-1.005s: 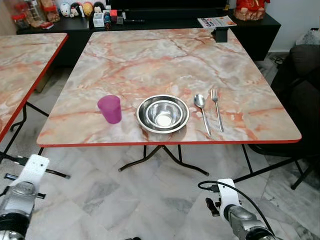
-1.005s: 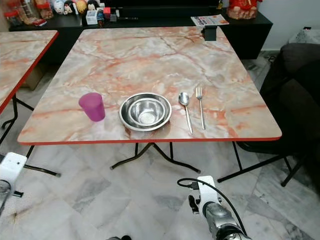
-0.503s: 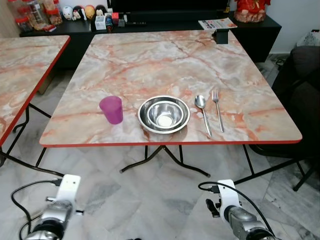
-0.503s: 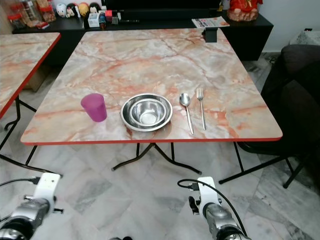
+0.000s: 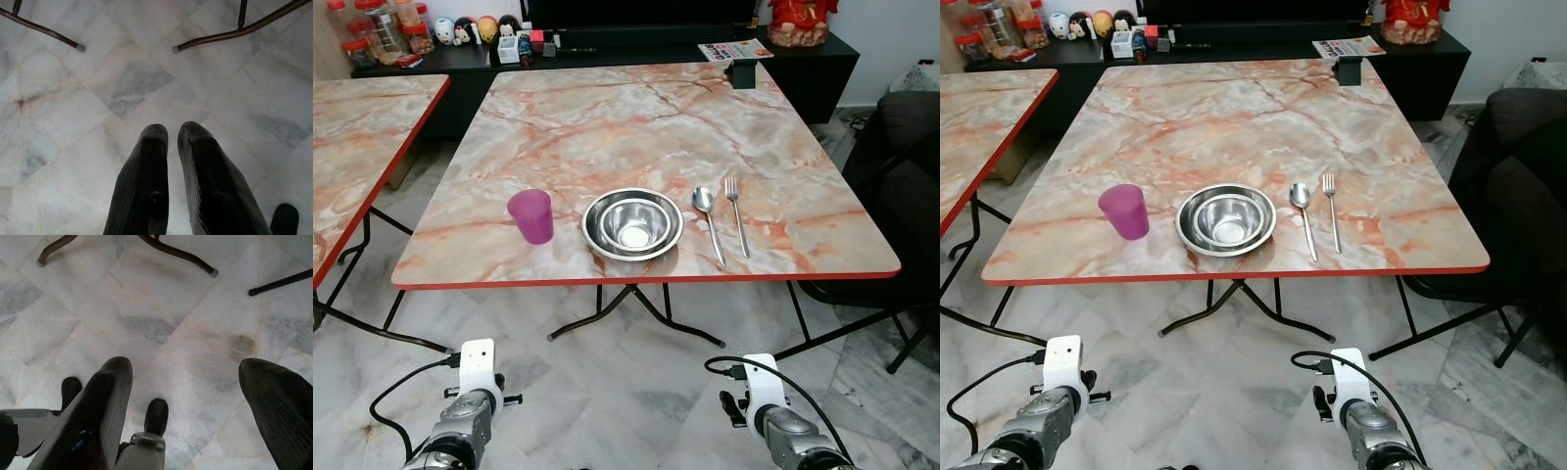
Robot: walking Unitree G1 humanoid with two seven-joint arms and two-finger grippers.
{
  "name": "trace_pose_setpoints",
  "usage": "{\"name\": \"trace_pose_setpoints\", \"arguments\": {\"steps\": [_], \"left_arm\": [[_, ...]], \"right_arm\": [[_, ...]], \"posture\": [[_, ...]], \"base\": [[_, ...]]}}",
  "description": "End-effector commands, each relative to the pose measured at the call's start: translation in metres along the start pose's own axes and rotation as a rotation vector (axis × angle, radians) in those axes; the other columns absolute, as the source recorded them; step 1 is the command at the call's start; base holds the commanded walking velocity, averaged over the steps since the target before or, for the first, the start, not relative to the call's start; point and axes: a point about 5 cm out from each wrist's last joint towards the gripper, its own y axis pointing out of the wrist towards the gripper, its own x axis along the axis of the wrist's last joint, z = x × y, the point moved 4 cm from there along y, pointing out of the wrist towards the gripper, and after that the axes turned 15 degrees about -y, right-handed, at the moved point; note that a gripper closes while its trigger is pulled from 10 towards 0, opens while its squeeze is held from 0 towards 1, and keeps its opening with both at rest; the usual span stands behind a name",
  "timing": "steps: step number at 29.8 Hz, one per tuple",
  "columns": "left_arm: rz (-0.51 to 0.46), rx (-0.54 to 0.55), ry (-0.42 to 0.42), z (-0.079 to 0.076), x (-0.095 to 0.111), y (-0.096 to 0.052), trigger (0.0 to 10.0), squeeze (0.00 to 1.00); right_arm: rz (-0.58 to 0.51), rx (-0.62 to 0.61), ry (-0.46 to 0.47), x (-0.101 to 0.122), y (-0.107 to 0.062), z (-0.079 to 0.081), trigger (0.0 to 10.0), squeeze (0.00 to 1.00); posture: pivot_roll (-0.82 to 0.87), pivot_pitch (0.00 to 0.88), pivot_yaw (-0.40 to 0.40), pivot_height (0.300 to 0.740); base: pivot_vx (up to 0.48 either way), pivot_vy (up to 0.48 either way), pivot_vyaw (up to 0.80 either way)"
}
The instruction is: Setting the table
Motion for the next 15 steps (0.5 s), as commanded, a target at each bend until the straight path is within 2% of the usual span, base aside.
{"name": "trace_pose_setpoints", "arguments": {"steps": [1,3,4,5,6,9,10,15], "left_arm": [[0.041,0.002,-0.026,0.001,-0.015,-0.002,10.0,0.00],[0.082,0.001,-0.016,0.001,-0.030,-0.004,10.0,0.00],[0.127,0.009,0.049,0.004,-0.044,-0.007,10.0,0.00],[0.132,0.004,0.073,0.003,-0.046,-0.008,10.0,0.00],[0.117,-0.014,0.026,0.000,-0.044,-0.007,10.0,0.00],[0.163,-0.022,0.065,-0.003,-0.056,-0.009,10.0,0.00],[0.200,-0.021,0.138,-0.002,-0.066,-0.011,10.0,0.00],[0.190,-0.022,0.150,-0.003,-0.065,-0.011,10.0,0.00]], "right_arm": [[-0.005,-0.018,0.023,0.001,0.000,-0.003,10.0,0.00],[-0.006,-0.022,0.025,0.001,0.000,-0.003,10.0,0.00],[-0.007,-0.022,0.022,0.002,0.000,-0.004,10.0,0.00],[-0.008,-0.023,0.020,0.002,0.000,-0.004,10.0,0.00],[-0.011,-0.026,0.017,0.003,0.000,-0.004,10.0,0.00],[-0.019,-0.034,0.025,0.004,0.000,-0.005,10.0,0.00],[-0.021,-0.037,0.029,0.004,0.000,-0.005,10.0,0.00],[-0.019,-0.034,0.024,0.004,0.000,-0.004,10.0,0.00]], "posture": [[-0.08,0.068,0.029,0.740],[-0.07,0.076,0.027,0.740],[-0.06,0.078,0.027,0.740],[-0.06,0.079,0.027,0.740],[-0.06,0.079,0.027,0.740],[-0.06,0.079,0.030,0.740],[-0.06,0.079,0.030,0.740],[-0.06,0.088,0.033,0.740]], "base": [[0.000,0.000,0.00],[0.000,0.000,0.00],[0.000,0.000,0.00],[0.000,0.000,0.00],[0.000,0.000,0.00],[0.000,0.000,0.00],[0.000,0.000,0.00],[0.000,0.000,0.00]]}}
